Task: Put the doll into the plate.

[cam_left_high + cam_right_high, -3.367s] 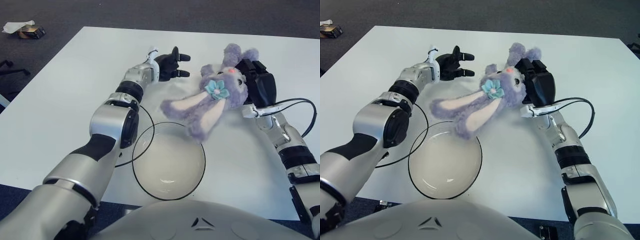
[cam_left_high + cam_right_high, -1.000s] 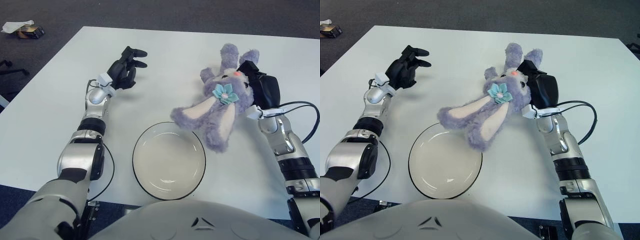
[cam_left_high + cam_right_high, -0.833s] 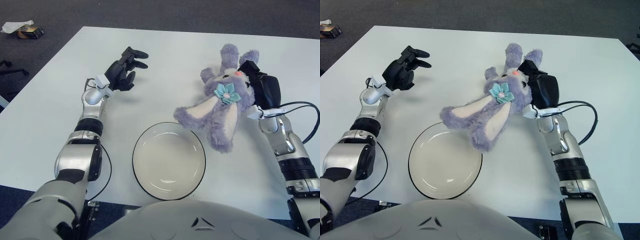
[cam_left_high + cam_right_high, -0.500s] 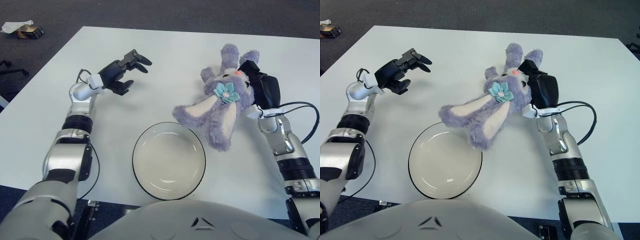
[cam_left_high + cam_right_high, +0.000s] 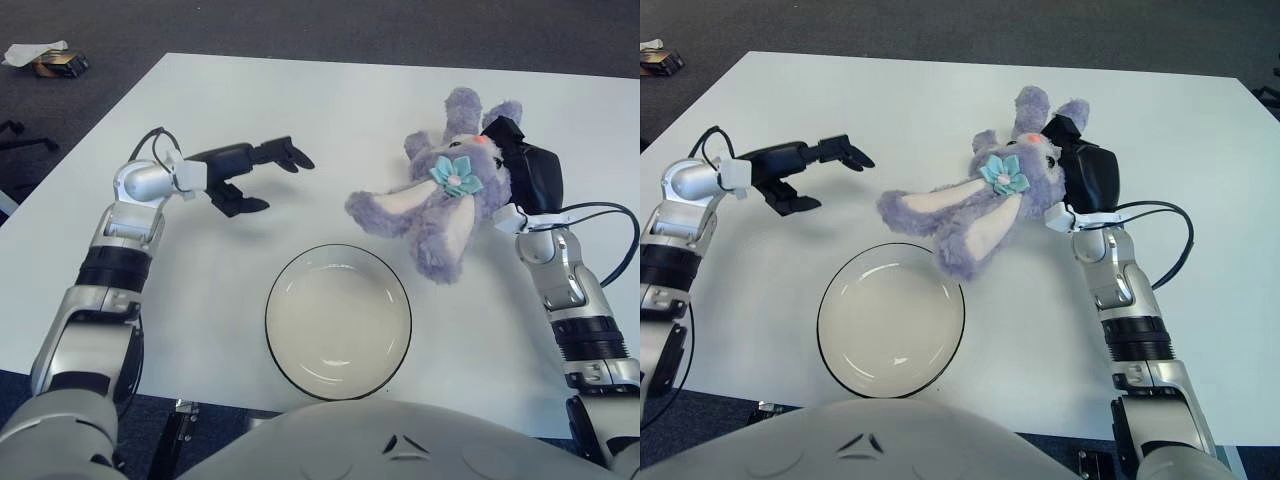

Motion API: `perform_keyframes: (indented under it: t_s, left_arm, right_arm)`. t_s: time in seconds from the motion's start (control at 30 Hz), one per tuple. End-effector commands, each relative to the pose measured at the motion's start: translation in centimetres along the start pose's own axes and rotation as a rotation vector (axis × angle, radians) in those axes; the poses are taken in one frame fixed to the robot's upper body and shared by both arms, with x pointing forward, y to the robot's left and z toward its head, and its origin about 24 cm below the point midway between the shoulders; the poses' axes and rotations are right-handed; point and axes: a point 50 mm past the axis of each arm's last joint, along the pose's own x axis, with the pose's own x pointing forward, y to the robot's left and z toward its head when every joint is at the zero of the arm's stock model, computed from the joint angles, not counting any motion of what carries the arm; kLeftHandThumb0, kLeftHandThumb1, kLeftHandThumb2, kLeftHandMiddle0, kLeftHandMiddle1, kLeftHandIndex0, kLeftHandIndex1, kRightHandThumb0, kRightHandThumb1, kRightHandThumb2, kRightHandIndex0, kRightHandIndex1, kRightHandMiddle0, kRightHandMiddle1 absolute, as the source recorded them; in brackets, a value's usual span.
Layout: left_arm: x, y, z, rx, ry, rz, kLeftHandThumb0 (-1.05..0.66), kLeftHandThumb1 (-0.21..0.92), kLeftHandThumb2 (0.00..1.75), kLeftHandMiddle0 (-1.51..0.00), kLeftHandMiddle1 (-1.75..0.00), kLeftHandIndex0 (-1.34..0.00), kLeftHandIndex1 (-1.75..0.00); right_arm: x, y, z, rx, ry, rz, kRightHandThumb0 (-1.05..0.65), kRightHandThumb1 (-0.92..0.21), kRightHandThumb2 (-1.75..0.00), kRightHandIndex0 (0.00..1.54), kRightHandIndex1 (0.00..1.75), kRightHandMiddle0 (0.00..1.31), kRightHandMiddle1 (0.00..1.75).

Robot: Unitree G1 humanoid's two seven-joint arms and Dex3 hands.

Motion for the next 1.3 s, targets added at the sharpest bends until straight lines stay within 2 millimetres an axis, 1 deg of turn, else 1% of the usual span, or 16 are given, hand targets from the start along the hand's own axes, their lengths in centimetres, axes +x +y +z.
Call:
perform_keyframes:
  t_s: [0.0, 0.07, 0.17, 0.33, 0.47, 0.5, 0.6, 0.7, 0.8, 0.93, 1.13, 1.27]
  left_arm:
    - [-0.7, -1.0, 0.1, 0.067, 0.045, -0.035, -0.94, 0.84, 0.45, 0.00, -0.60, 0.00, -0.61]
    - [-0.7, -1.4, 0.2, 0.099, 0.058, -0.056, -0.96, 0.89, 0.41, 0.00, -0.48, 0.00, -0.47]
    - [-0.6, -1.6, 0.4, 0.127, 0.074, -0.074, -0.99, 0.91, 0.41, 0.00, -0.42, 0.00, -0.41]
    - [-0.4, -2.5, 0.1, 0.129, 0.133, -0.135, -1.01, 0.92, 0.47, 0.00, -0.35, 0.00, -0.37]
    - [-0.1, -3.5, 0.2, 0.072, 0.153, -0.134, -1.01, 0.92, 0.51, 0.00, -0.33, 0.00, -0.38]
    - [0.2, -3.9, 0.5, 0.061, 0.152, -0.124, -1.01, 0.92, 0.51, 0.00, -0.33, 0.00, -0.38]
    - [0.7, -4.4, 1.1, 0.041, 0.157, -0.103, -1.00, 0.92, 0.51, 0.00, -0.47, 0.00, -0.47]
    - [0.9, -4.8, 1.7, 0.027, 0.163, -0.078, -1.01, 0.92, 0.51, 0.00, -0.52, 0.00, -0.50]
    - [1.1, -5.1, 3.0, 0.007, 0.164, -0.046, -1.03, 0.92, 0.51, 0.00, -0.49, 0.00, -0.45]
    - [1.4, -5.4, 3.7, -0.019, 0.164, -0.010, -1.04, 0.92, 0.52, 0.00, -0.50, 0.00, -0.42]
    - [2.1, -6.2, 4.4, -0.050, 0.149, 0.051, -1.04, 0.92, 0.47, 0.00, -0.63, 0.00, -0.53]
    - [2.3, -6.7, 4.5, -0.082, 0.150, 0.062, -1.02, 0.92, 0.45, 0.00, -0.64, 0.00, -0.53]
  right_arm:
    - [0.4, -0.7, 0.1, 0.022, 0.019, -0.038, 0.00, -0.04, -1.65, 0.83, 1.75, 0.58, 1.75]
    - [0.4, -0.8, 0.1, 0.024, 0.029, -0.040, 0.00, -0.04, -1.64, 0.82, 1.75, 0.58, 1.75]
    - [0.5, -0.8, 0.1, 0.026, 0.039, -0.042, 0.00, -0.05, -1.64, 0.82, 1.75, 0.58, 1.75]
    - [0.6, -0.9, 0.1, 0.023, 0.051, -0.047, 0.00, -0.04, -1.64, 0.82, 1.75, 0.58, 1.75]
    - [0.7, -1.0, 0.0, 0.024, 0.055, -0.053, 0.00, -0.05, -1.63, 0.82, 1.75, 0.57, 1.75]
    - [0.7, -1.1, 0.0, 0.024, 0.056, -0.055, 0.00, -0.05, -1.63, 0.82, 1.75, 0.57, 1.75]
    - [0.8, -1.1, -0.1, 0.023, 0.060, -0.060, 0.00, -0.02, -1.66, 0.84, 1.75, 0.59, 1.75]
    - [1.0, -1.2, -0.2, 0.011, 0.061, -0.065, 0.00, -0.04, -1.65, 0.83, 1.75, 0.58, 1.75]
    - [1.1, -1.3, -0.2, 0.010, 0.067, -0.069, 0.00, -0.06, -1.62, 0.81, 1.75, 0.57, 1.75]
    - [1.1, -1.4, -0.2, 0.022, 0.073, -0.071, 0.00, -0.03, -1.65, 0.83, 1.75, 0.58, 1.75]
    - [1.2, -1.4, -0.2, 0.021, 0.078, -0.077, 0.00, -0.01, -1.68, 0.85, 1.75, 0.61, 1.75]
    - [1.3, -1.4, -0.2, 0.015, 0.077, -0.079, 0.00, -0.01, -1.68, 0.85, 1.75, 0.60, 1.75]
